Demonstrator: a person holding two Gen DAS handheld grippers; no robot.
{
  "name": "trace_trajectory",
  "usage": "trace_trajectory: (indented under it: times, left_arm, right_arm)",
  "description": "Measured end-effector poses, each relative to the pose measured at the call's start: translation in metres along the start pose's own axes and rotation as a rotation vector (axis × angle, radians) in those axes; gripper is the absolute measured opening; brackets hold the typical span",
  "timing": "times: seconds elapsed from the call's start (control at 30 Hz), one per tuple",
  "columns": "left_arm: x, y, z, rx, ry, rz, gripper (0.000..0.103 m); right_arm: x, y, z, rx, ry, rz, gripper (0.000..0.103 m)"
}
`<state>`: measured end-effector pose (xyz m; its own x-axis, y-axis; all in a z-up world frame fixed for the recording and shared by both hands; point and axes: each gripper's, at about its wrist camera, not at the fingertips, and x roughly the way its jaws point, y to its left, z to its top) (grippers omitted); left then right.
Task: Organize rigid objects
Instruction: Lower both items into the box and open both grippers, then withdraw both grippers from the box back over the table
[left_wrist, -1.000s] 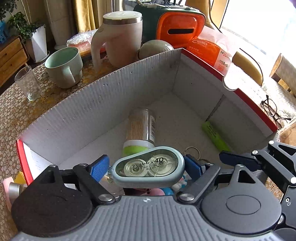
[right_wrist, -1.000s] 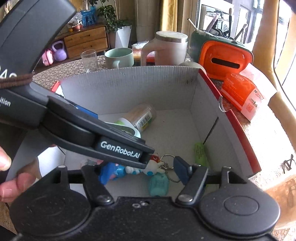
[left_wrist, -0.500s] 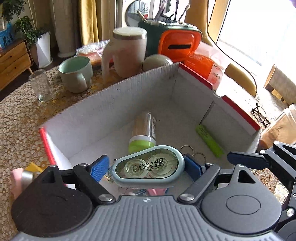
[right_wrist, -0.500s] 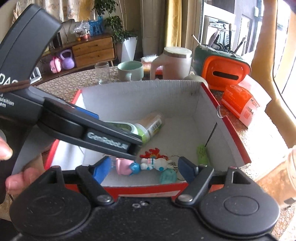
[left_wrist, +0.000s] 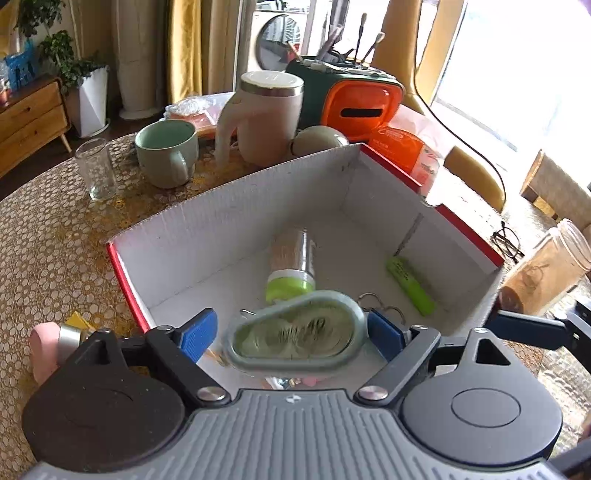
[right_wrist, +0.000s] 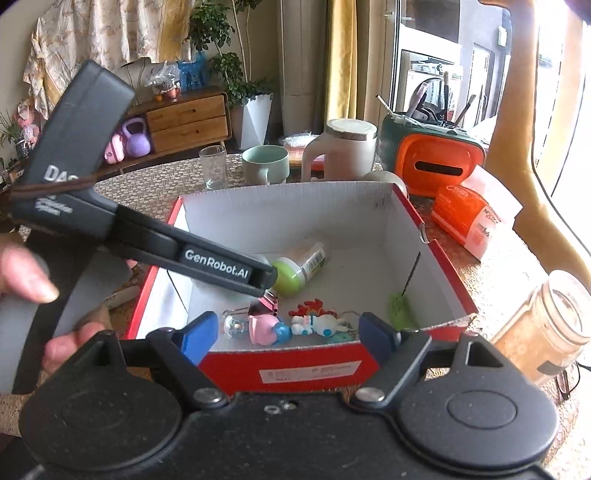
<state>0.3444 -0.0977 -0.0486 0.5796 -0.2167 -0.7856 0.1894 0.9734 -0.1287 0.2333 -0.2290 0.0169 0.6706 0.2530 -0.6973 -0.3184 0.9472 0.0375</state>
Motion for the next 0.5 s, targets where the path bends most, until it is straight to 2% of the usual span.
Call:
trace_trajectory:
  times: [0.07, 0.27, 0.5]
  left_arm:
    - [0.000, 0.000, -0.001, 0.011, -0.009, 0.007, 0.101]
    - [-0.010, -0.001, -0.007, 0.023, -0.024, 0.016, 0.101]
    - [-0.064, -0.003, -0.027, 0.063, -0.130, 0.060, 0.101]
  right_arm:
    - [0.000, 0.000, 0.000, -0.001, -0.001, 0.001, 0.083]
    - [-0.019, -0.001, -0.007, 0.016, -0.022, 0.008, 0.083]
    - [-0.058, 0.013, -0.006, 0.015, -0.067, -0.010, 0.085]
